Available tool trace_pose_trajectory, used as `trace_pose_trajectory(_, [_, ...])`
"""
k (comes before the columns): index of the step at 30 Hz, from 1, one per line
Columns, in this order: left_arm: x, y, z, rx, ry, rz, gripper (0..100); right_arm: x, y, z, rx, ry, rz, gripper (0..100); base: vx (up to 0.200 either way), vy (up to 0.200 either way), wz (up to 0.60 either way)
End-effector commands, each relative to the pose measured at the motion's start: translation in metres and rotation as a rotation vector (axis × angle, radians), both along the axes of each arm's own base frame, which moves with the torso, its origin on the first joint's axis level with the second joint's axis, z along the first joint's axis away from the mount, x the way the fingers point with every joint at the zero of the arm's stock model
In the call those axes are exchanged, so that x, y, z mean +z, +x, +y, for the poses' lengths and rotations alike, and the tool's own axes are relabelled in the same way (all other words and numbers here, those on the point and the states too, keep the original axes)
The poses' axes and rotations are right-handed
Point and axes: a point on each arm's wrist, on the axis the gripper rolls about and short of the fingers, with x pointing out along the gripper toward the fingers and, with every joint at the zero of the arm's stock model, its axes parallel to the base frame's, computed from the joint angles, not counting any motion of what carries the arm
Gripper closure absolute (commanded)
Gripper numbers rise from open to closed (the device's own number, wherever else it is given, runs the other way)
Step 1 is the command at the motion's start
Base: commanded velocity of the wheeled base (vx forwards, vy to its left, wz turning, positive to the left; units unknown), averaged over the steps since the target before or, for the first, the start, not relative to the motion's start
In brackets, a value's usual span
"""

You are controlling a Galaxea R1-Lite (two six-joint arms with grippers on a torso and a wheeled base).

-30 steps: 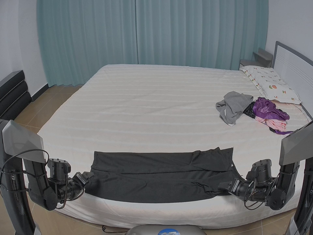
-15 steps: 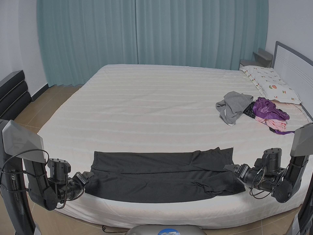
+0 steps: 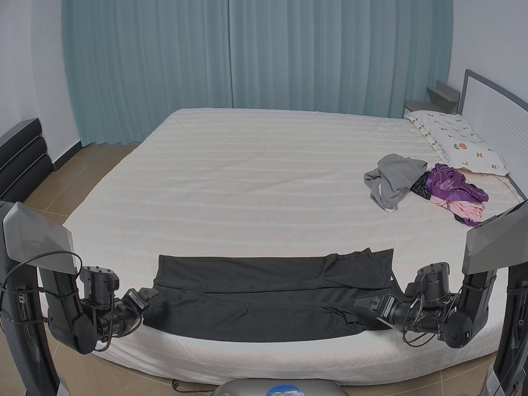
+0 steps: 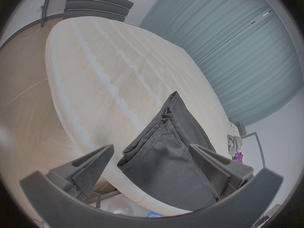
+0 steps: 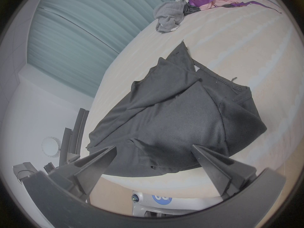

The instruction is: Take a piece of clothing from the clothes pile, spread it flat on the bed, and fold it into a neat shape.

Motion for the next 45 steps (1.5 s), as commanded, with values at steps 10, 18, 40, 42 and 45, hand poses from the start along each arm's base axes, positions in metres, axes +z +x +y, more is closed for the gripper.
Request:
trace_pose_trajectory(10, [0.007,0.001,0.0,0.001,-0.004,-0.04,0,0.014,0.006,-0.009,-0.073,0.087,-0.059,0,0.0,0.0,0.0])
trace_pose_trajectory(18, [0.014,0.002,0.001,0.017,-0.036,-0.072,0,0.027,0.019,-0.047,-0.184,0.132,-0.116,0,0.025,0.0,0.0])
trace_pose_trajectory(40, [0.016,0.01,0.001,0.003,-0.023,-0.101,0,0.021,0.026,-0.063,-0.227,0.138,-0.108,0,0.073,0.0,0.0])
trace_pose_trajectory(42, [0.017,0.018,0.0,-0.017,0.0,-0.129,0,0.018,0.028,-0.067,-0.245,0.137,-0.103,0,0.0,0.0,0.0])
trace_pose_trajectory(45, [0.014,0.032,0.001,-0.055,0.053,-0.153,0,0.013,0.032,-0.071,-0.257,0.135,-0.096,0,0.0,0.0,0.0])
